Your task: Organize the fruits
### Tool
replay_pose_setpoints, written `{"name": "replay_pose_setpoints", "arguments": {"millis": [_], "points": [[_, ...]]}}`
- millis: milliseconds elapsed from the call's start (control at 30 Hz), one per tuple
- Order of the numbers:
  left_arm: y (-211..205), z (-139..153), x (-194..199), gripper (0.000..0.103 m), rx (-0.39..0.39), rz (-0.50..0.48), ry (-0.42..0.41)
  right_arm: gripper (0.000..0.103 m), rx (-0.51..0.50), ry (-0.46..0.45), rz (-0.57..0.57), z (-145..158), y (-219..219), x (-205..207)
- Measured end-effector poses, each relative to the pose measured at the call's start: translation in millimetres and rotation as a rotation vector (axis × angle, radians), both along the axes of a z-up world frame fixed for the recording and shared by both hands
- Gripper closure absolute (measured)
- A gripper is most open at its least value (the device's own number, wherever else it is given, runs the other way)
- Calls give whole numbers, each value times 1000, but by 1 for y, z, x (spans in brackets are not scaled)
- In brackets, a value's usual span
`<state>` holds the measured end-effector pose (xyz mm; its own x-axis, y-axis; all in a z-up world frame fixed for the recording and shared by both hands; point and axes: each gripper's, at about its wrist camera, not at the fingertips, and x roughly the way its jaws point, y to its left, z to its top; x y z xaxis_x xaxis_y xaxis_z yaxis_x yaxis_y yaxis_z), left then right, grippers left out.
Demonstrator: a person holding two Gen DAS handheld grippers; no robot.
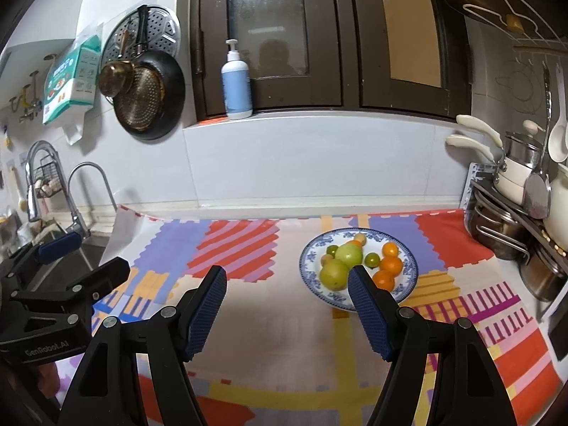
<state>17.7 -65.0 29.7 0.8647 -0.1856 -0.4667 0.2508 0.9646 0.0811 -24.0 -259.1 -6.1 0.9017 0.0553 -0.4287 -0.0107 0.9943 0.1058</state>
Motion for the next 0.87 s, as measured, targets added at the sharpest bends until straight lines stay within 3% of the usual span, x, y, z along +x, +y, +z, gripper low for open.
{"name": "replay_pose_setpoints", "arguments": {"millis": [100,867], "points": [[6,0,-3,0,-4,11,0,32,-9,-2,10,0,7,-3],[19,-4,-1,0,-20,20,32,32,0,31,25,-5,22,1]]}}
